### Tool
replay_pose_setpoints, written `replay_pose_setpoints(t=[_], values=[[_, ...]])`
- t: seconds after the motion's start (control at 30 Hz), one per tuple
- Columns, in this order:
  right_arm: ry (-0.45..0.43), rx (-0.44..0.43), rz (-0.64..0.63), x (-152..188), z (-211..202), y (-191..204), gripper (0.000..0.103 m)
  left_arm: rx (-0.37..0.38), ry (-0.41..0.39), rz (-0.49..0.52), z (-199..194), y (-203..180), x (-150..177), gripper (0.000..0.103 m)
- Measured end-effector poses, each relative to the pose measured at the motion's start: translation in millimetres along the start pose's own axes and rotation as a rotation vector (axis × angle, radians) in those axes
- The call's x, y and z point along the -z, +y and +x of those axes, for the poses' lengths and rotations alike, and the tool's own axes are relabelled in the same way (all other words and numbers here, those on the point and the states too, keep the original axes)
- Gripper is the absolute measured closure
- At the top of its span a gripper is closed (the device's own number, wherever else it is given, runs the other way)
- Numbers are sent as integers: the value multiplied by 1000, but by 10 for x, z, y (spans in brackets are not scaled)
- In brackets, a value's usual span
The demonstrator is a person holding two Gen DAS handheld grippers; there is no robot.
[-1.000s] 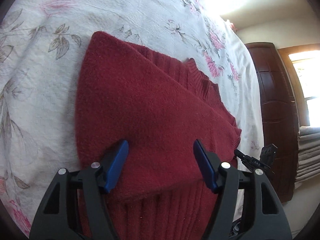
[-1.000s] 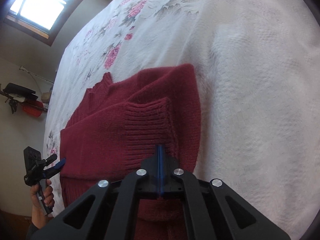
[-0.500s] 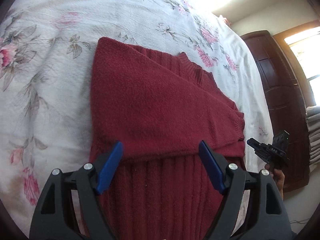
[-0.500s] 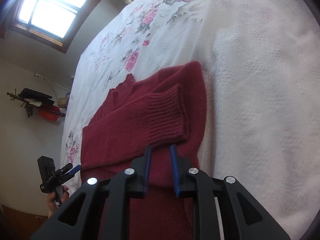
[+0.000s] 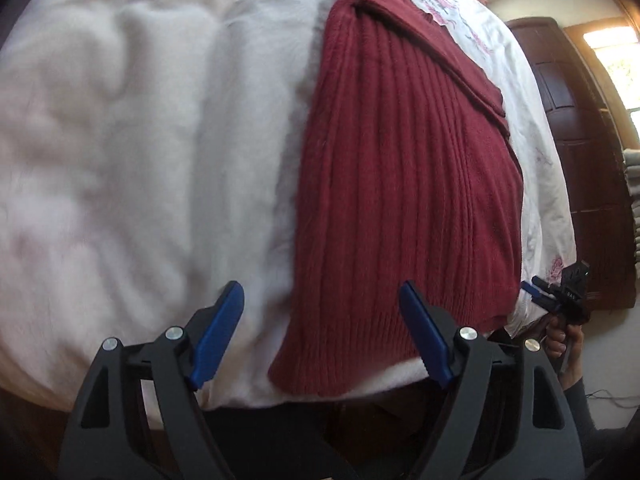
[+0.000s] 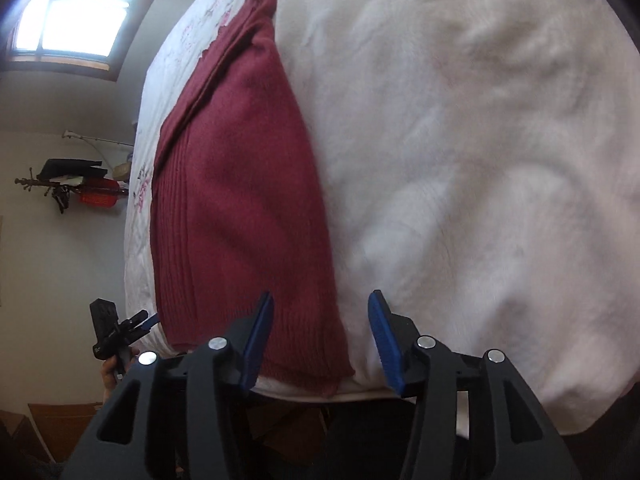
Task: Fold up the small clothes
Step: 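Grasp the sweater hem with both grippers, then lift the hem with both grippers, fold it toward the collar, and release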
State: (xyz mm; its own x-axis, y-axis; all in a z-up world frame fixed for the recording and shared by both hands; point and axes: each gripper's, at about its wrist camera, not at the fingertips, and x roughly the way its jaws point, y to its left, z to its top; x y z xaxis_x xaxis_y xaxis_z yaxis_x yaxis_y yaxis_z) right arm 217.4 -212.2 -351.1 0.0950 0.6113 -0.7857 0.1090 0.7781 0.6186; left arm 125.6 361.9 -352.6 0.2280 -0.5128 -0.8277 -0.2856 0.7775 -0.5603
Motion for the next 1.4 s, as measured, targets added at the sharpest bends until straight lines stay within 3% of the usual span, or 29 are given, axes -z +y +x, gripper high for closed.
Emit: replay_pose_setpoints(t=[0.27,0.33,0.4,0.43,0.47,0.57,0.63,0.7,0.77,0.8,0.83,0.93,1.0,1.1,1.4], values=[[60,-47,31,172,284,46,45,7,51,-14,218,-92,124,21],[58,-53,45,182,326,69,43,-23,60,-10,272,-138,99,21],[60,-76,53,219,333,97,43,-39,65,-11,276,-149,77,33],[63,-85,55,238,330,101,43,-49,73,-19,279,-135,63,56],[66,-87,53,253,319,115,43,-56,76,-30,271,-111,54,70],[80,-117,64,323,315,102,43,-12,93,-64,267,-23,56,85],[89,-114,77,352,363,64,43,-3,110,-77,300,31,83,81],[98,-124,97,356,431,50,43,44,117,-111,346,71,90,70],[98,-126,96,353,443,45,43,93,100,-135,349,61,96,46],[98,-133,98,350,431,44,43,87,99,-129,356,32,95,44],[95,-145,103,334,424,45,45,72,99,-114,364,-9,93,46],[94,-143,122,324,416,-2,57,72,101,-106,387,-38,98,97],[96,-131,131,327,429,-40,65,93,92,-129,372,18,126,97],[80,-117,134,359,380,-75,97,135,58,-180,296,105,179,98],[32,-158,87,441,109,104,98,306,-36,-259,-73,149,436,99]])
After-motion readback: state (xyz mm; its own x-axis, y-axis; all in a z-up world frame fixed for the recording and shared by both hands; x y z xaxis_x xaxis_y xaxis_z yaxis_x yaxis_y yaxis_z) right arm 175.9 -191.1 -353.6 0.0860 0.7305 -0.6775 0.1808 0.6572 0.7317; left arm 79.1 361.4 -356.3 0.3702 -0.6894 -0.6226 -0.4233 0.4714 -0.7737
